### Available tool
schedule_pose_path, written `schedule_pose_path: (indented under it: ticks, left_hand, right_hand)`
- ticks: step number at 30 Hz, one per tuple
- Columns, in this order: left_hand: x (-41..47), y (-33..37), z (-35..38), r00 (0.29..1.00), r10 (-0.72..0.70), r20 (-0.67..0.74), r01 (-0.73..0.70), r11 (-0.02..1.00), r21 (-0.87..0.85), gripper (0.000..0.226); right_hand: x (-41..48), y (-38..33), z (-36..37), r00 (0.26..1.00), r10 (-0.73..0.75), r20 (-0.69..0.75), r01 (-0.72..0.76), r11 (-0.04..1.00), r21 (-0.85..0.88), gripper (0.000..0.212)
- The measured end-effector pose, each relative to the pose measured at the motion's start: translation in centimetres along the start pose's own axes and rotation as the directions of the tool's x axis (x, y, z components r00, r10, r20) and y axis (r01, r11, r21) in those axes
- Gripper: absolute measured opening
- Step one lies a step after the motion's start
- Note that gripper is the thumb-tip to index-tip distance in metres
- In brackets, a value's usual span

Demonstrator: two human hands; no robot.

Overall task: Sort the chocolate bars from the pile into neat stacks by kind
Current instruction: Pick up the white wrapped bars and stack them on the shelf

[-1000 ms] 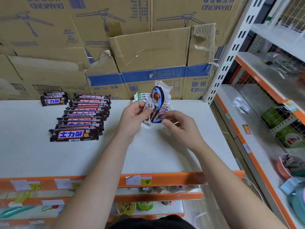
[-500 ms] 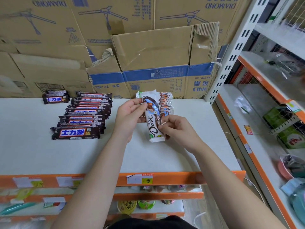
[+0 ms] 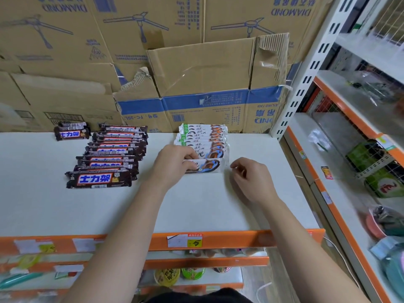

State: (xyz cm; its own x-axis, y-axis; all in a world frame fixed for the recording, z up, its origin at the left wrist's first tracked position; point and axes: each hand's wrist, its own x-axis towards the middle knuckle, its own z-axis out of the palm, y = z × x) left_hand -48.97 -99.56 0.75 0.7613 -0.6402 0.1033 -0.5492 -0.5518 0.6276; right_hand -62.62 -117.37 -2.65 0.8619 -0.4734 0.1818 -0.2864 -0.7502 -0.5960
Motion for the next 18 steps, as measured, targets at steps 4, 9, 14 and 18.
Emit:
schedule_pose_path:
  ticks: [4,9,14,18]
  left_hand:
    - [0.1,-0.1,1.5,0.989,0.127,-0.071,-0.126,0.992,0.017,0.016]
    - [-0.7,-1.1,1.0,0.983,0.176,-0.052,-0.153,0.944,0.293,0.043]
    - [-1.4,-2.0,0.9,0.982,0.160,-0.104,-0.131,0.962,0.238,0.046]
    - [-1.0,-2.0,1.3,0.981,0.147,-0.130,-0.119,0.972,0.202,0.041]
  right_hand:
    - [-0.3,0.5,0.3,1.000,-0.027,-0.011,0.027,0.999,-0.021,0.014]
    - [-0.5,0.4,0.6,0.999,-0.031,-0.029,0.030,0.998,-0.051,0.015]
    - [-0.5,0.3,0.9,0.998,-0.040,-0.042,0.036,0.996,-0.078,0.015]
    - [-0.6,0.3,1.0,0.998,-0.046,-0.046,0.042,0.996,-0.081,0.015]
